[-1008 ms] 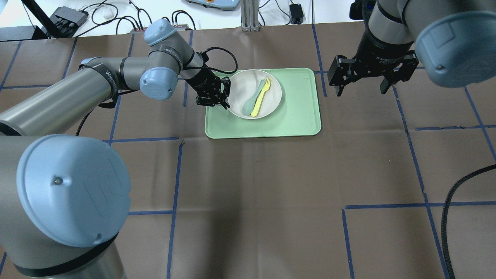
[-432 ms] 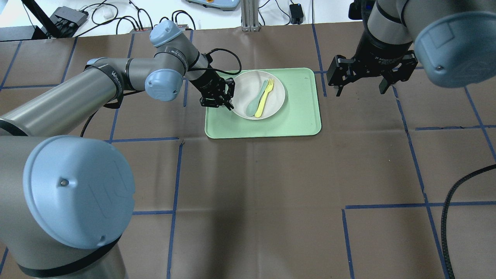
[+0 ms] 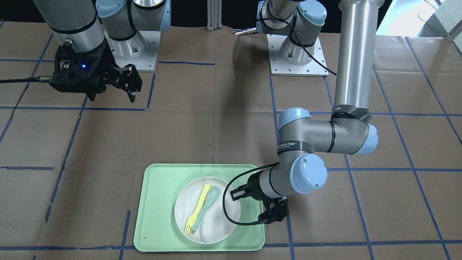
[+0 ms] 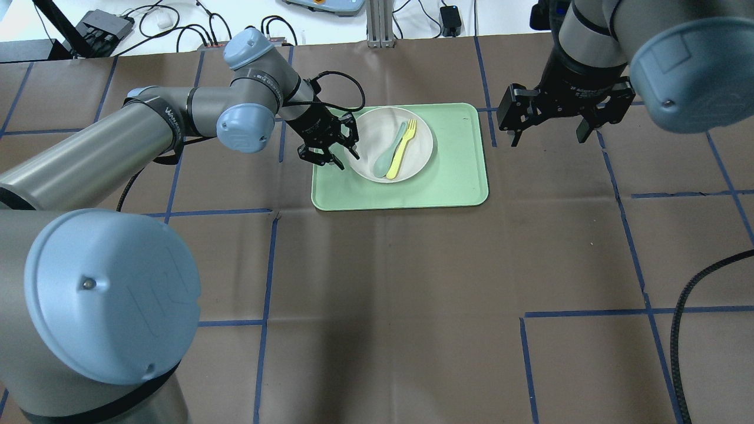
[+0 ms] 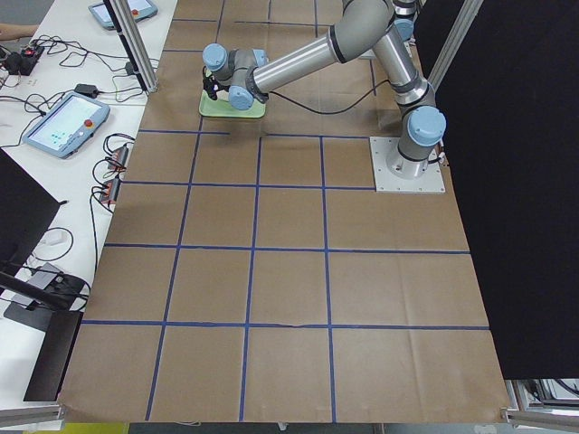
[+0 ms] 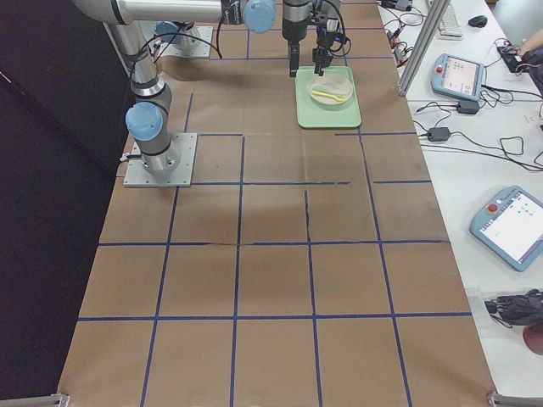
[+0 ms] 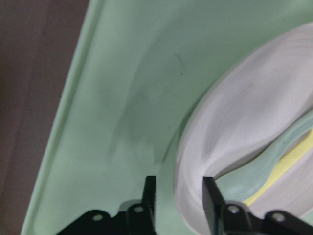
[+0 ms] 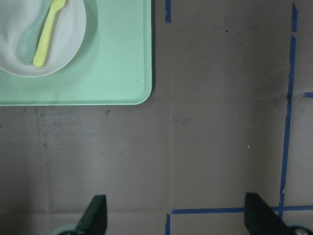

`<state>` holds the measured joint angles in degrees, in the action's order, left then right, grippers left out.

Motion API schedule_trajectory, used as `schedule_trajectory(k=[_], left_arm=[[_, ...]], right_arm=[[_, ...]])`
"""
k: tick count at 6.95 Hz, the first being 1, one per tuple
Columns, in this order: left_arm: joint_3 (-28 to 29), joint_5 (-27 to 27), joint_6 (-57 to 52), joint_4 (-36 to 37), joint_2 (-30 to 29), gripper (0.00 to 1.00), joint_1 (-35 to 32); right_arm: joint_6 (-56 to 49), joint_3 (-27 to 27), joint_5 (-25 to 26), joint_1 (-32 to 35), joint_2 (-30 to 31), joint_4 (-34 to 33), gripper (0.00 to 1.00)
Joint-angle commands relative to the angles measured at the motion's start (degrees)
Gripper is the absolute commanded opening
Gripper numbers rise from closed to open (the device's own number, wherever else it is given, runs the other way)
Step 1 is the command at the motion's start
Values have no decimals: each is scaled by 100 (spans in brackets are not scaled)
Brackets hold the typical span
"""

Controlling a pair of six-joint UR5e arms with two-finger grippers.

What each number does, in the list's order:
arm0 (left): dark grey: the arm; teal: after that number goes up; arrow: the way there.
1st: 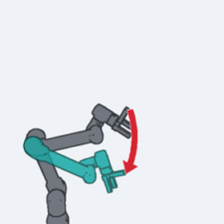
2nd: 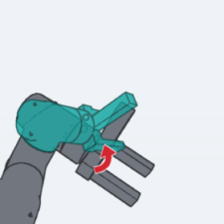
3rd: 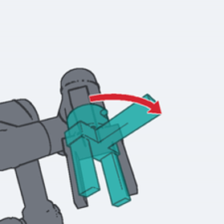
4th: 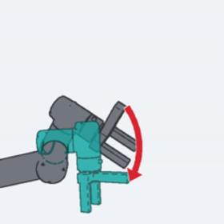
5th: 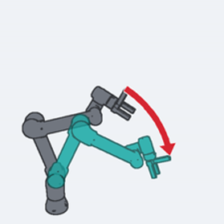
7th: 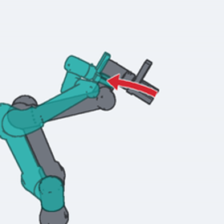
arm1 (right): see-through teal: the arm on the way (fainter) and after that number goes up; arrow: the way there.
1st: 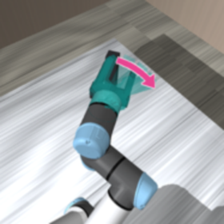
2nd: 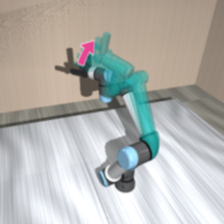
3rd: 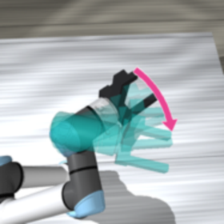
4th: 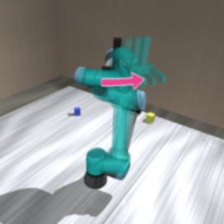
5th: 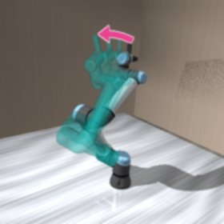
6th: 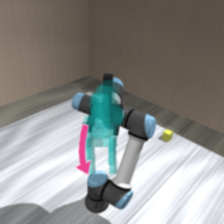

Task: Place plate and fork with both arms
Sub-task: 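Open the left gripper and lift away while the right gripper moves toward the plate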

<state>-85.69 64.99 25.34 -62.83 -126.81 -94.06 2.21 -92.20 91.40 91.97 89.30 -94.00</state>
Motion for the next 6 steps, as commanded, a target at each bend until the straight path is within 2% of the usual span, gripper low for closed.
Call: schedule_trajectory(k=[1, 3, 6], left_arm=[[-280, 48, -3, -97, 618, 100, 81], [-763, 223, -334, -324, 1497, 99, 230], [-485, 1548, -1546, -1781, 2246, 99, 283]], right_arm=[[-1, 0, 0, -4, 0, 5, 100], [-10, 0, 0, -13, 0, 5, 100], [95, 70, 0, 31, -17, -13, 100]])
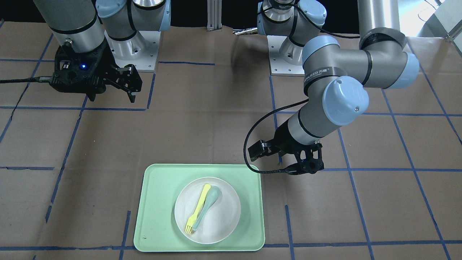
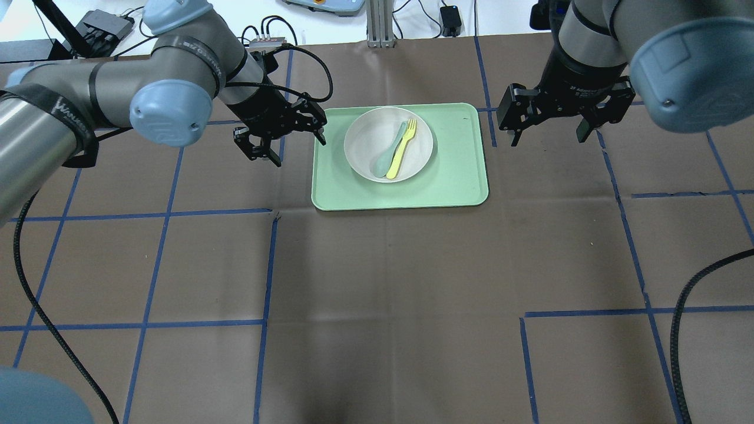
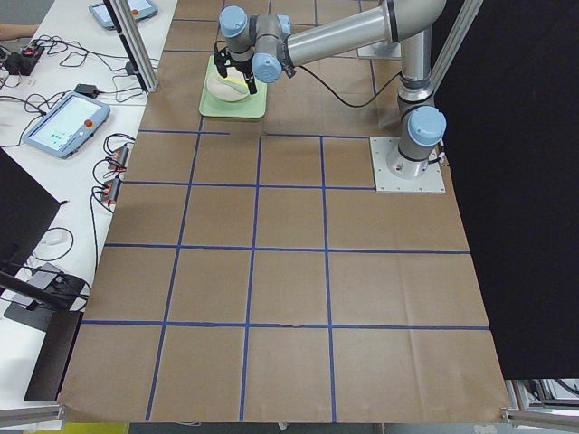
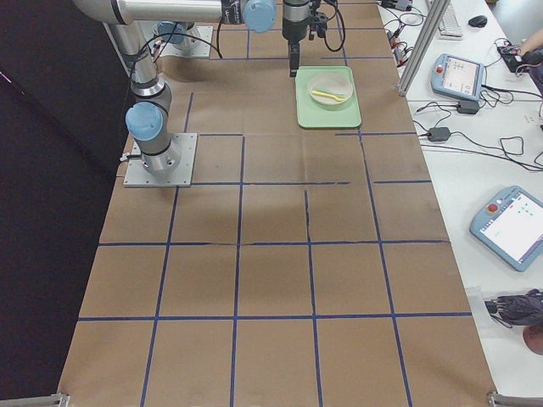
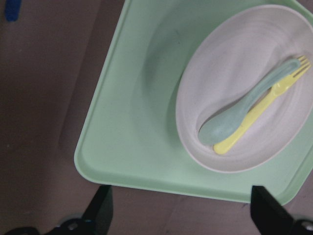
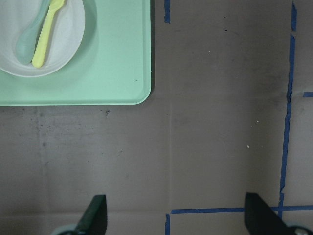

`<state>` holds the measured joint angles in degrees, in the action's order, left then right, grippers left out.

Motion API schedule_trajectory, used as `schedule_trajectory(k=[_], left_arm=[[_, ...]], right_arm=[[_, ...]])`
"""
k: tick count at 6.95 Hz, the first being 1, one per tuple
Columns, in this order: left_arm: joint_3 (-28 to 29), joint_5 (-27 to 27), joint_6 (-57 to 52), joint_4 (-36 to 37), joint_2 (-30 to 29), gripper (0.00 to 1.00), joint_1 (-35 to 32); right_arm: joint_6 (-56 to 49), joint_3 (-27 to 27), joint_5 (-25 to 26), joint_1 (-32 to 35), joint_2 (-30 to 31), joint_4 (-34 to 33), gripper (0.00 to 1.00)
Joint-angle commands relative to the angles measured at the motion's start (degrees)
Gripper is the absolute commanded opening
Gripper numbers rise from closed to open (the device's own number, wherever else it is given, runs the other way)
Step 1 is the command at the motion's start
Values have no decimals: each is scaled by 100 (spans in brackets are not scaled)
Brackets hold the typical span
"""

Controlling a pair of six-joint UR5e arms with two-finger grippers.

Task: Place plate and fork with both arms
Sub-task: 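Open the left gripper and lift away while the right gripper moves toward the plate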

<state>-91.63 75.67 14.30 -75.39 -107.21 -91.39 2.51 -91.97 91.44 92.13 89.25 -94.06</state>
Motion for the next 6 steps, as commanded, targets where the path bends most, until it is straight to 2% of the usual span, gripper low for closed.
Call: schedule_trajectory(k=[1, 2, 3, 4, 5, 6], left_arm=[[293, 745, -681, -1034, 497, 99, 16], [530, 1104, -935, -1613, 673, 99, 16], [802, 1273, -1034, -2141, 954, 99, 16], [1031, 1301, -1052, -2808, 1374, 99, 16], [1051, 1571, -1331, -3041, 1683, 99, 16], [990, 1591, -1481, -3121, 1921, 99, 16]], right_arm=[[75, 74, -12, 33, -30, -51, 100], [118, 109, -13, 94, -239, -347, 100], [501, 257, -65, 191, -607, -611, 100], [775, 598, -83, 566, -1063, -718, 100], [1282, 1045, -65, 917, -1642, -754, 100], [1601, 1398, -13, 1147, -2283, -972, 100]])
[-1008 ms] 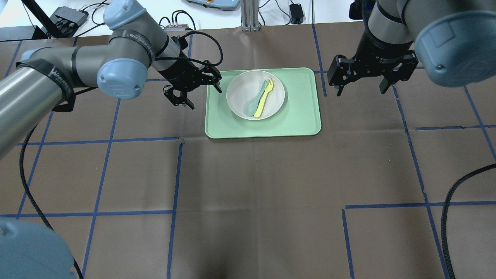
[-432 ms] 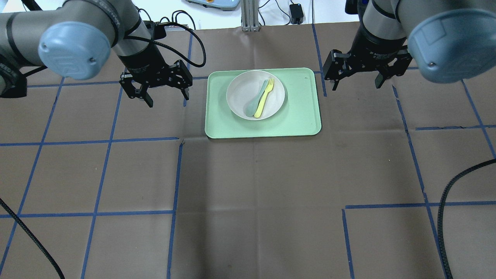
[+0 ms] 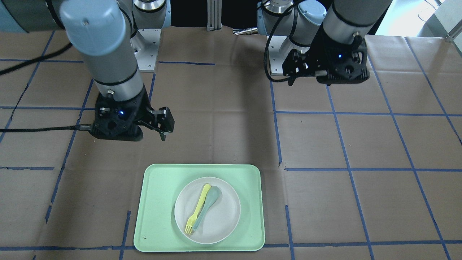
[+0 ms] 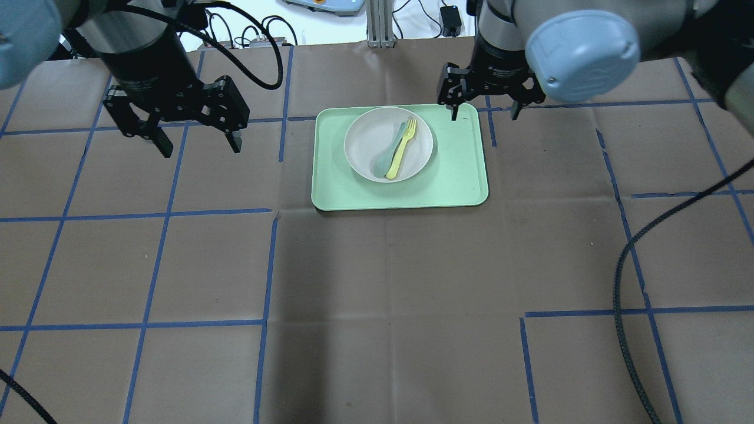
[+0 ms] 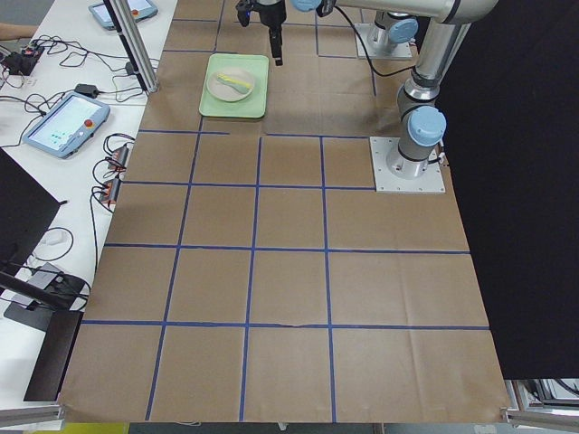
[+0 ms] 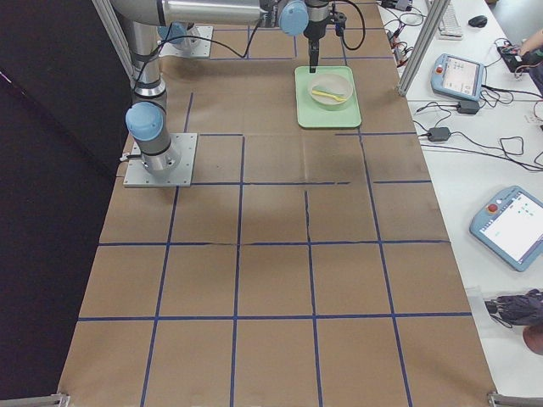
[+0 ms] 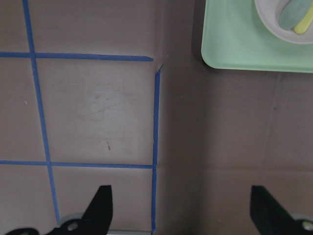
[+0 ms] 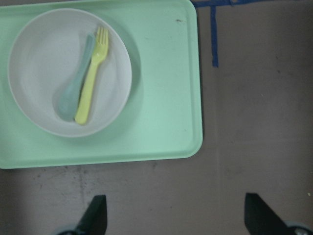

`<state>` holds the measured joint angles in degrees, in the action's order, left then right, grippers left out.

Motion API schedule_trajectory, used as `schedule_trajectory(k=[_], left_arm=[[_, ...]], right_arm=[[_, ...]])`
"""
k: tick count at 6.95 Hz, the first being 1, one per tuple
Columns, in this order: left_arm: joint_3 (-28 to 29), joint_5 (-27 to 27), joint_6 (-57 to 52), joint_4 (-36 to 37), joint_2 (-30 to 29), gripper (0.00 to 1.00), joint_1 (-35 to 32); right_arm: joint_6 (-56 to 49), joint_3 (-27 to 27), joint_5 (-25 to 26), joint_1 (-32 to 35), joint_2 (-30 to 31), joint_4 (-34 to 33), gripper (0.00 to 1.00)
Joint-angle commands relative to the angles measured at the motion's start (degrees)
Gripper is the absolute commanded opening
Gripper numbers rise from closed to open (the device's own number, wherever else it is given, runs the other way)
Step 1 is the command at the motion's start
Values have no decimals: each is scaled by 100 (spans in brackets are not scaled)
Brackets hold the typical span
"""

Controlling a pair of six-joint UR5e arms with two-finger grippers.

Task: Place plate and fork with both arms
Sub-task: 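Open the left gripper and lift away while the right gripper moves toward the plate, then lower the right gripper into the plate and grasp the yellow fork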

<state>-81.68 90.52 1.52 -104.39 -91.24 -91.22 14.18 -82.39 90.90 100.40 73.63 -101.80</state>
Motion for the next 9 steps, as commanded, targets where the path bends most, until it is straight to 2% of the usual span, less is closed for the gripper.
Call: schedule_trajectory(k=[1, 3, 4, 5, 6, 9], left_arm=[[-15, 106, -344, -240, 500, 99, 34], [-215, 19, -1131, -170, 520, 99, 393], [-382, 36, -1162, 13, 598, 99, 421], [-445, 19, -1180, 146, 616, 100, 404], [-437, 19, -1154, 138, 634, 100, 378], [-454, 1, -1049, 147, 485, 100, 342]], right_arm=[[567, 591, 42, 445, -1119, -409, 100], [891, 602, -1, 516, -1569, -840, 100], [1050, 602, -10, 516, -1745, -1077, 89], [1052, 610, -11, 516, -1904, -1105, 67], [1052, 610, -2, 516, -1984, -1149, 53], [1061, 610, 25, 516, -2151, -1448, 52]])
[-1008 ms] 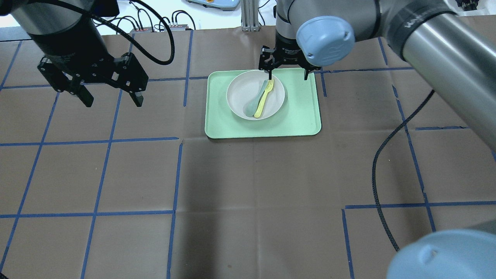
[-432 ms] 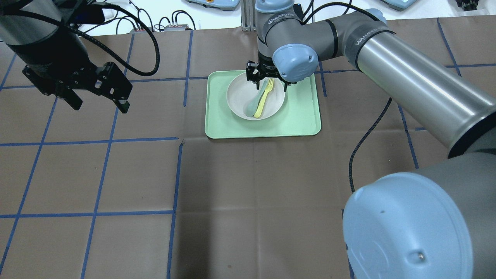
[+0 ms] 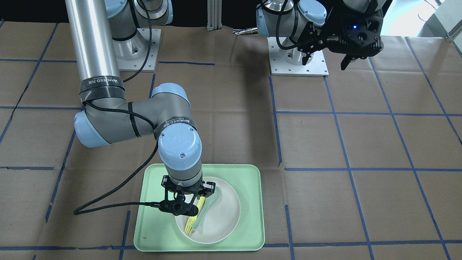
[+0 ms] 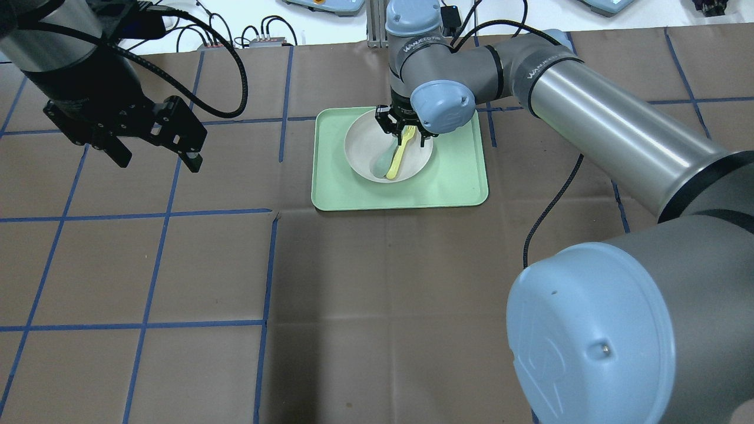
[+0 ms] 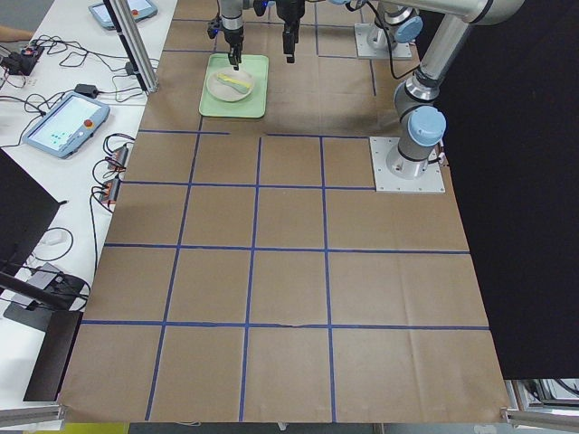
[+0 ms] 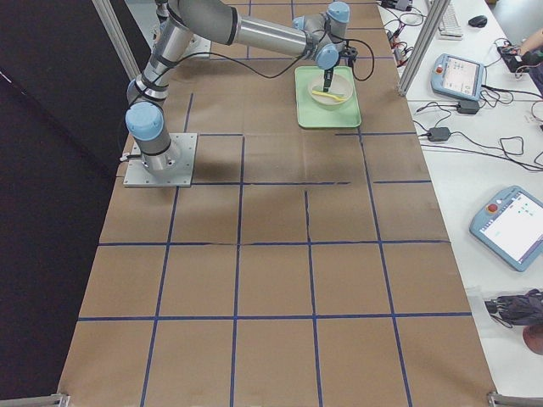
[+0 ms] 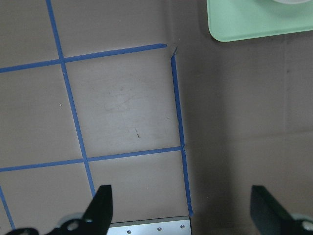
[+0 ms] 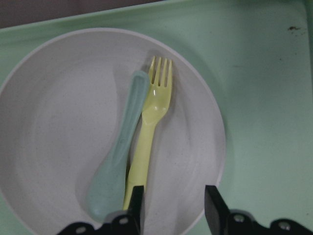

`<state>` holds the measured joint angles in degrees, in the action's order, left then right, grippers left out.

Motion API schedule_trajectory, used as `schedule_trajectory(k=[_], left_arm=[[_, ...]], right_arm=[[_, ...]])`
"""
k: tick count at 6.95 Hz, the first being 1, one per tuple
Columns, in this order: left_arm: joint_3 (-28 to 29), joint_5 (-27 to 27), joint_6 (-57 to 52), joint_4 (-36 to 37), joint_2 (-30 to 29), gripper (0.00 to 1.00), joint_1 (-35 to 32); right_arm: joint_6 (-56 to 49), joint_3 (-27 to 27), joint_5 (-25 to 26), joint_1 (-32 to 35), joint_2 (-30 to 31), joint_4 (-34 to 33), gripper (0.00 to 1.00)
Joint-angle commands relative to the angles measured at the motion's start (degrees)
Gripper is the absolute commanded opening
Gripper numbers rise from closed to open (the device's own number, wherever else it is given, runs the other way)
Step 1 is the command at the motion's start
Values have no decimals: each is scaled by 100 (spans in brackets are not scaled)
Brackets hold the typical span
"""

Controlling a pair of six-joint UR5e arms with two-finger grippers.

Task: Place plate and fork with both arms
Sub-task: 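Lower the right gripper into the plate and grasp the yellow fork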

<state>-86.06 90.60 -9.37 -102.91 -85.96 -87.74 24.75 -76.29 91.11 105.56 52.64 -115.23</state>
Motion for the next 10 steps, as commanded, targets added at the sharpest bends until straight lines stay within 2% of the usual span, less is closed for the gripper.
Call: schedule_trajectory(k=[1, 3, 10], left_arm=[[-16, -7, 67, -1, -79, 100, -6], [-16, -7, 67, -1, -79, 100, -6], [11, 2, 76, 8, -105, 100, -6]], right_arm=[[39, 0, -5, 17, -156, -235, 52], [127, 9, 38, 166, -393, -525, 52], [118, 27, 38, 123, -508, -649, 52]])
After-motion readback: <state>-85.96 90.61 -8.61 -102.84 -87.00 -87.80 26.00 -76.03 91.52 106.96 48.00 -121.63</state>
